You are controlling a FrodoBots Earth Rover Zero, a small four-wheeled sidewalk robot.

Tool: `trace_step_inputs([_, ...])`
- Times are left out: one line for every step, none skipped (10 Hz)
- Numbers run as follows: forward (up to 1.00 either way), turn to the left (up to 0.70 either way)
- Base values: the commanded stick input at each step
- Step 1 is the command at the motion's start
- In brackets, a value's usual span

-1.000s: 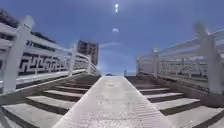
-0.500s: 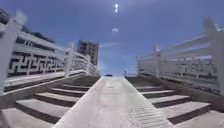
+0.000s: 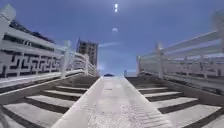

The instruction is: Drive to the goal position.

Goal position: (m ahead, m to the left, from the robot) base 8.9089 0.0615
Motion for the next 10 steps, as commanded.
trace_step_inputs([0.45,0.0])
trace_step_inputs([0.45,0.0])
trace_step_inputs([0.45,0.0])
trace_step_inputs([0.45,0.0])
trace_step_inputs([0.45,0.0])
trace_step_inputs([0.45,0.0])
trace_step_inputs([0.45,0.0])
trace_step_inputs([0.45,0.0])
trace_step_inputs([0.45,0.0])
trace_step_inputs([0.45,0.0])
